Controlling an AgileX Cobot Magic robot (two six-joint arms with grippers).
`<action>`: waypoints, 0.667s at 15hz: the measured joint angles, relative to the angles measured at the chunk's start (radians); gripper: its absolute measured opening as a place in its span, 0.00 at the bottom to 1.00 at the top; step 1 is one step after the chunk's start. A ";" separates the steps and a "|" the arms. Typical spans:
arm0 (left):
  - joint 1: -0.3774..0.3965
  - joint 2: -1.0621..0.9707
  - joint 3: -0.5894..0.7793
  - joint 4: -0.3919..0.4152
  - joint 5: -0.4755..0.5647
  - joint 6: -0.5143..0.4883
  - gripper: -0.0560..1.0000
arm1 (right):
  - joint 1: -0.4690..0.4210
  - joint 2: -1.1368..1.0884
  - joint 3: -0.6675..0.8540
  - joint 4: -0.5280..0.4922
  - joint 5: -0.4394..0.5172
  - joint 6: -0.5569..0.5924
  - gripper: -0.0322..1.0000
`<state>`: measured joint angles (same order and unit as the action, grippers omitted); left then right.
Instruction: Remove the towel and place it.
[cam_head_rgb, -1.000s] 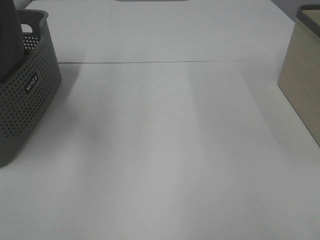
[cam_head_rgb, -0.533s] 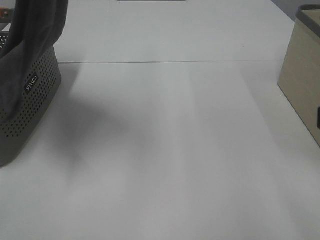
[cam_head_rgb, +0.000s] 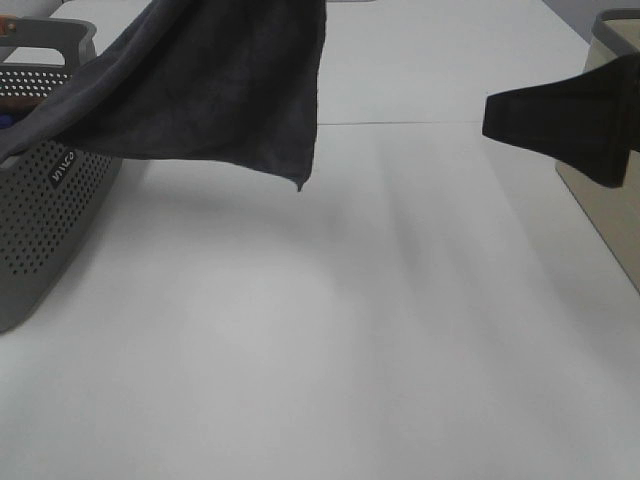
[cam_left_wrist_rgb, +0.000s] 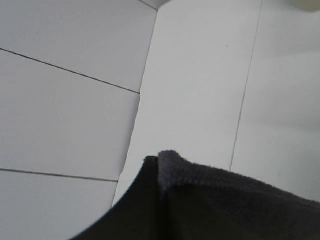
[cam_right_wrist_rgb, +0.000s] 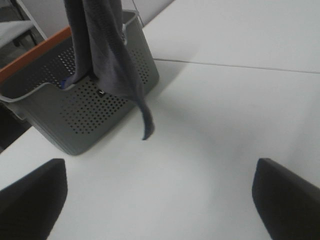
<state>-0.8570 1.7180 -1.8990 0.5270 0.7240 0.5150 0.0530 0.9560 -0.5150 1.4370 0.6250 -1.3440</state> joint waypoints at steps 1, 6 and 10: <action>0.000 0.000 0.000 -0.021 -0.048 -0.005 0.05 | 0.000 0.045 0.000 0.078 0.033 -0.086 0.96; 0.000 0.000 0.000 -0.181 -0.209 -0.008 0.05 | 0.000 0.242 -0.007 0.273 0.112 -0.383 0.94; 0.000 0.000 0.000 -0.253 -0.294 -0.009 0.05 | 0.000 0.337 -0.058 0.289 0.142 -0.439 0.92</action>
<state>-0.8570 1.7180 -1.8990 0.2740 0.4300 0.5060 0.0530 1.2930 -0.5730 1.7260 0.7670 -1.7830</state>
